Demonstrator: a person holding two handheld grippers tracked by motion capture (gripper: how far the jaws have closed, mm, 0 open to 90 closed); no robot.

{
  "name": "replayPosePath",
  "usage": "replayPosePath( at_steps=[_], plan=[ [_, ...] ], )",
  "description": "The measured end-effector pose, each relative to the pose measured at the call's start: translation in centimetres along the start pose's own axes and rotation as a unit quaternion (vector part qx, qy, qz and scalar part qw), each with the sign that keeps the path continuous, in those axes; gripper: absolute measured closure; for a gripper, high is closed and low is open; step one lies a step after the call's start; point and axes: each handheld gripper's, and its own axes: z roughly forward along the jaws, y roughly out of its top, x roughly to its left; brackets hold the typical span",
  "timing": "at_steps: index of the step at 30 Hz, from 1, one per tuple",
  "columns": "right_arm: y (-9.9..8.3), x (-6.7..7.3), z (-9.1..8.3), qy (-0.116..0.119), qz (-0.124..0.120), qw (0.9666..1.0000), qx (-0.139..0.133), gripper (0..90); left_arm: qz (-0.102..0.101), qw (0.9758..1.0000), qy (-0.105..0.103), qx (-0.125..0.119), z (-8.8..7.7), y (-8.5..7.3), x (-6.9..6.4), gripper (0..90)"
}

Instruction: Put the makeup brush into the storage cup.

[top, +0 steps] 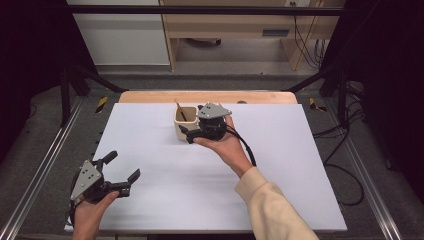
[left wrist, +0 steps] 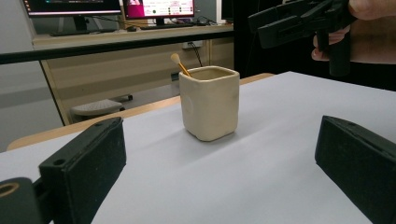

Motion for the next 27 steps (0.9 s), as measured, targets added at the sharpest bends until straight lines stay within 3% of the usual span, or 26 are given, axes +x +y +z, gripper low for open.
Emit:
replayPosePath(
  at_steps=[27],
  plan=[
    [-0.8, -0.3, -2.5, -0.003, -0.001, 1.0000, 0.000, 6.7, -0.002, 1.0000, 0.004, -0.005, -0.1, 0.0, 0.1, 0.7]
  ],
)
